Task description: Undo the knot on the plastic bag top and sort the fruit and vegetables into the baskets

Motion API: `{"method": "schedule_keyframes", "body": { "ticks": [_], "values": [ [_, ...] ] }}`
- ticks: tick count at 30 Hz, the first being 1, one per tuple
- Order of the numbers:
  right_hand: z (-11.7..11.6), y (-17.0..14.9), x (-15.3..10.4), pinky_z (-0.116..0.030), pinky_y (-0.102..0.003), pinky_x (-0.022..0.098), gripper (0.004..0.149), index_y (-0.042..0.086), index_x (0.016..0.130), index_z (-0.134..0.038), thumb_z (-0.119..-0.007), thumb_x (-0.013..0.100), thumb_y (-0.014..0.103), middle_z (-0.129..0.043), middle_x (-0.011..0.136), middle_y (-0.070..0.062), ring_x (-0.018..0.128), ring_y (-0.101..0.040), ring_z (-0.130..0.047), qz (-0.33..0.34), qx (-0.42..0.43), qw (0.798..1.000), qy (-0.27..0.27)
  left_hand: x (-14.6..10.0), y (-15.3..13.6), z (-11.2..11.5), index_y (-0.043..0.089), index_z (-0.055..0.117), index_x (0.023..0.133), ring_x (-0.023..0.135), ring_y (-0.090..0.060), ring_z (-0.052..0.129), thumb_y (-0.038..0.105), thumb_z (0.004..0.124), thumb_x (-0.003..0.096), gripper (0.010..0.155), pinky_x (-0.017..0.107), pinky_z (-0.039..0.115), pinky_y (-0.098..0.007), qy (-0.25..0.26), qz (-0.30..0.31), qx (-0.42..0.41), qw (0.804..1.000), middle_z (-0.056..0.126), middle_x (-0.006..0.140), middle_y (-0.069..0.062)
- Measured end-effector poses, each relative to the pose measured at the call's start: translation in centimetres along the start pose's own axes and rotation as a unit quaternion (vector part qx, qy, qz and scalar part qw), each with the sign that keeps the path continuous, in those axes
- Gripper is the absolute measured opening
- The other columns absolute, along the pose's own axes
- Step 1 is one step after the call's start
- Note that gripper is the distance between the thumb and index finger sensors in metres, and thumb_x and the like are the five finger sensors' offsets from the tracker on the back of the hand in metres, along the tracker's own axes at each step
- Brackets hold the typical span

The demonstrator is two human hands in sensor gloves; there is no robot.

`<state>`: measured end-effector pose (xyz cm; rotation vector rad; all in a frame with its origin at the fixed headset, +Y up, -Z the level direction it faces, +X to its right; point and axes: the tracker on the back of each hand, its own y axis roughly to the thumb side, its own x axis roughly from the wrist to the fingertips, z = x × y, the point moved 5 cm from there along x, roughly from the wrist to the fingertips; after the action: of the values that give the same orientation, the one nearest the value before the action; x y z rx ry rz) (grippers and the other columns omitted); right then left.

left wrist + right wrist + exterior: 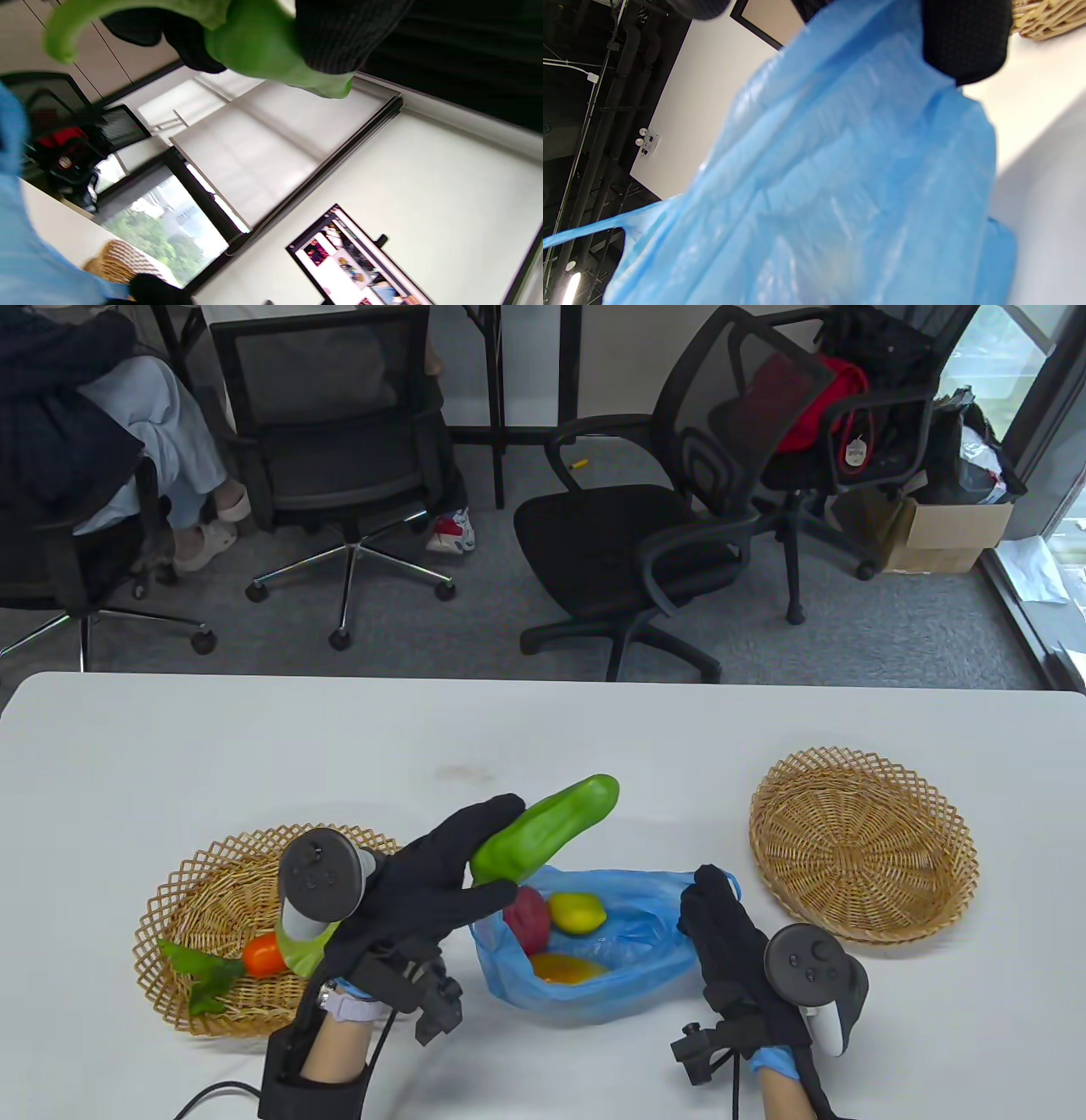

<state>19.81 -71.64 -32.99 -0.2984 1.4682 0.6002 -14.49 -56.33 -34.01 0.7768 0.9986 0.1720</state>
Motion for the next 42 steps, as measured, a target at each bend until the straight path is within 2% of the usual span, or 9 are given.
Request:
{"method": "schedule_keyframes", "body": {
  "ticks": [4,8,14,20,30,36,39,42],
  "values": [
    [0.0,0.0,0.0,-0.071,-0.062,0.055,0.071,-0.01,0.109,-0.042,-0.052,0.062,0.042,-0.069,0.095,-0.038,0.074,-0.046,-0.084,0.0,0.0,1.0,0.0,-2.3,-1.5,-2.9,0.01,0.053,0.115,0.094,-0.033,0.082,0.04,0.082,0.0514,0.076,0.075,0.068,-0.059,0.012,-0.056,0.085,0.995,0.066,0.111,-0.017],
    [0.0,0.0,0.0,-0.071,-0.062,0.055,0.071,-0.011,0.109,-0.042,-0.052,0.062,0.042,-0.069,0.095,-0.038,0.074,-0.046,-0.084,0.0,0.0,1.0,0.0,-5.3,-4.1,-5.0,0.01,0.053,0.115,0.094,-0.034,0.081,0.039,0.082,0.0514,0.076,0.075,0.067,-0.06,0.018,-0.13,0.164,0.978,0.066,0.111,-0.017],
    [-0.1,-0.1,0.0,-0.071,-0.062,0.055,0.071,-0.01,0.109,-0.042,-0.052,0.062,0.042,-0.069,0.095,-0.038,0.074,-0.046,-0.084,-0.003,-0.008,1.0,0.002,-10.0,-8.7,-6.2,0.01,0.053,0.115,0.095,-0.034,0.081,0.039,0.082,0.0515,0.076,0.076,0.065,-0.06,-0.01,-0.232,0.216,0.948,0.066,0.111,-0.016],
    [-0.2,-0.2,0.0,-0.071,-0.062,0.055,0.071,-0.01,0.109,-0.042,-0.052,0.062,0.042,-0.069,0.095,-0.038,0.074,-0.046,-0.084,-0.006,-0.014,1.0,0.002,-12.8,-11.8,-5.5,0.01,0.053,0.115,0.094,-0.035,0.08,0.038,0.083,0.0509,0.076,0.075,0.065,-0.061,-0.042,-0.279,0.214,0.935,0.066,0.111,-0.016],
    [-0.3,-0.1,0.0,-0.071,-0.062,0.055,0.071,-0.011,0.109,-0.042,-0.052,0.062,0.042,-0.069,0.095,-0.038,0.074,-0.046,-0.084,-0.006,-0.025,1.0,0.001,-13.0,-13.2,-2.3,0.011,0.053,0.114,0.095,-0.034,0.079,0.037,0.084,0.0502,0.076,0.076,0.063,-0.062,-0.142,-0.303,0.274,0.902,0.065,0.111,-0.015],
    [-0.7,0.0,0.0,-0.071,-0.062,0.055,0.071,-0.01,0.109,-0.042,-0.052,0.062,0.042,-0.069,0.095,-0.038,0.074,-0.047,-0.084,-0.005,-0.032,0.999,0.006,-14.8,-14.1,-2.5,0.012,0.051,0.115,0.097,-0.034,0.077,0.036,0.084,0.0506,0.076,0.077,0.061,-0.063,-0.173,-0.351,0.297,0.871,0.062,0.112,-0.014],
    [-0.7,0.0,0.0,-0.071,-0.062,0.055,0.071,-0.01,0.109,-0.042,-0.052,0.062,0.042,-0.069,0.095,-0.038,0.074,-0.047,-0.084,-0.004,-0.033,0.999,0.007,-15.7,-14.9,-2.6,0.014,0.051,0.115,0.099,-0.034,0.075,0.035,0.084,0.0512,0.075,0.078,0.059,-0.064,-0.203,-0.391,0.309,0.843,0.061,0.114,-0.013],
    [-0.8,0.0,0.0,-0.071,-0.062,0.055,0.071,-0.01,0.109,-0.042,-0.052,0.062,0.042,-0.069,0.095,-0.038,0.074,-0.047,-0.084,-0.004,-0.034,0.999,0.008,-15.8,-15.3,-2.4,0.015,0.051,0.115,0.1,-0.033,0.073,0.035,0.084,0.0513,0.075,0.078,0.058,-0.065,-0.211,-0.405,0.313,0.833,0.061,0.114,-0.011]
  ]
}}
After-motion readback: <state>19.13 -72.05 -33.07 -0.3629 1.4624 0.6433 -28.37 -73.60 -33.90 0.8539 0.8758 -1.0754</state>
